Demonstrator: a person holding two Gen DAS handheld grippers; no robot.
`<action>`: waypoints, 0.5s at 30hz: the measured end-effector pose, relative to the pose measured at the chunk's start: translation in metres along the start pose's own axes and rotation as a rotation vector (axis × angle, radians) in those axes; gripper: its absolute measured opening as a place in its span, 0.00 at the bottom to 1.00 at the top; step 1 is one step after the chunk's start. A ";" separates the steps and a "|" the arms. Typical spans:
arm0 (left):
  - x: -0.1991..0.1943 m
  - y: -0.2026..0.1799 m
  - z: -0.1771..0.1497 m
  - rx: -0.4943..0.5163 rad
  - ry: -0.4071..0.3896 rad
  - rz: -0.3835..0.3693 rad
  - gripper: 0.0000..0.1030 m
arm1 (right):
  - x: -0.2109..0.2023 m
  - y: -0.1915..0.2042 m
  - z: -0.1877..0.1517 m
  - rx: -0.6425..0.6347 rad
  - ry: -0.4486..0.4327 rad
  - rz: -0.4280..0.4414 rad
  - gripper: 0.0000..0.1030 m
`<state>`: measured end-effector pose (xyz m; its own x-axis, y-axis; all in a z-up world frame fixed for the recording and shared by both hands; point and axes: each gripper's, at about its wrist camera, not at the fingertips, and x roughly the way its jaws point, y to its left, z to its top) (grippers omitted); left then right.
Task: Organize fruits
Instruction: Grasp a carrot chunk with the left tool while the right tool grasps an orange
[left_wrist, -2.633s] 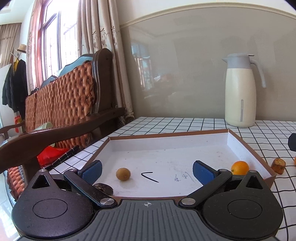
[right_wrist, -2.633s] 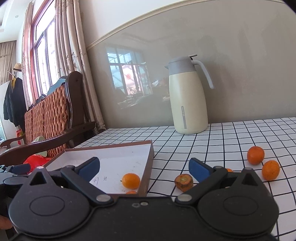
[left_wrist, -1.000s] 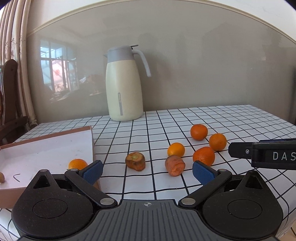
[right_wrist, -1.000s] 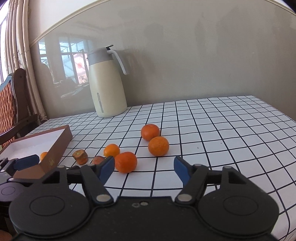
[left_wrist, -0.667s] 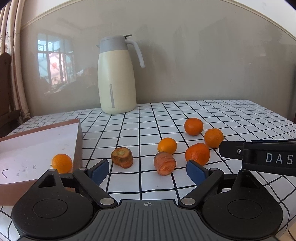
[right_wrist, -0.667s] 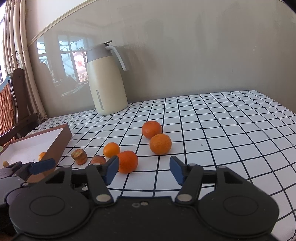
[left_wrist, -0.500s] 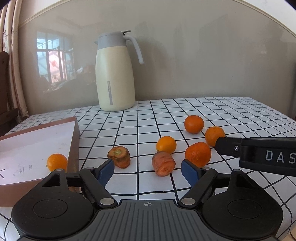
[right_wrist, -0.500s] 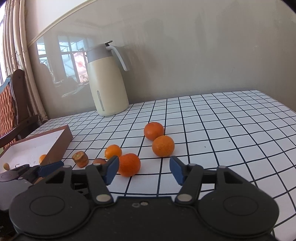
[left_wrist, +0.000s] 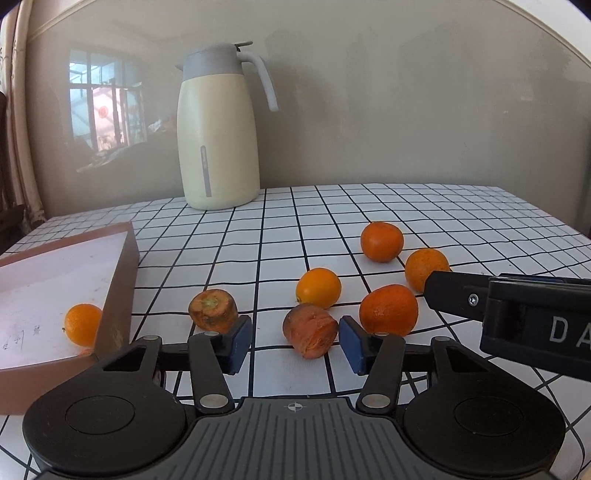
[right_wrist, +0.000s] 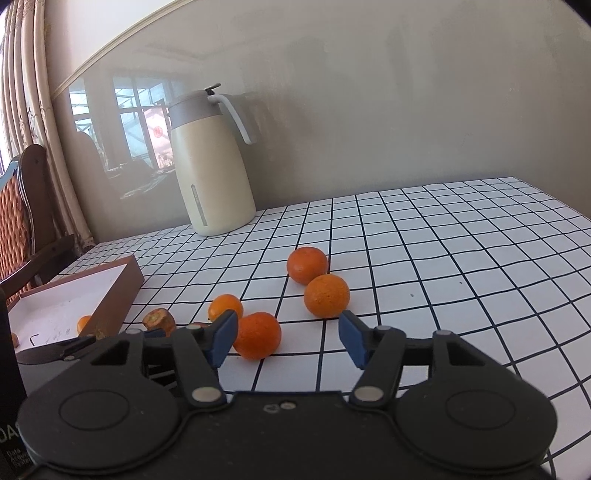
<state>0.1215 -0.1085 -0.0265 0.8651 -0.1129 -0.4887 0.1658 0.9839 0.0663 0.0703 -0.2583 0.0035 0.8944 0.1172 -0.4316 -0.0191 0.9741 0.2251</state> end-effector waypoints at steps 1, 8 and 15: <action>0.002 0.000 0.000 -0.002 0.004 0.000 0.51 | 0.000 0.000 0.000 0.001 0.001 0.000 0.51; 0.012 -0.003 0.000 -0.011 0.029 -0.005 0.44 | 0.003 -0.002 0.001 0.005 0.001 -0.003 0.51; 0.009 0.003 -0.001 -0.018 0.027 0.009 0.33 | 0.011 0.005 0.002 0.003 0.013 0.004 0.49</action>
<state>0.1294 -0.1067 -0.0317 0.8534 -0.1000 -0.5116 0.1489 0.9873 0.0553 0.0804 -0.2526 0.0015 0.8882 0.1242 -0.4423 -0.0215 0.9730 0.2299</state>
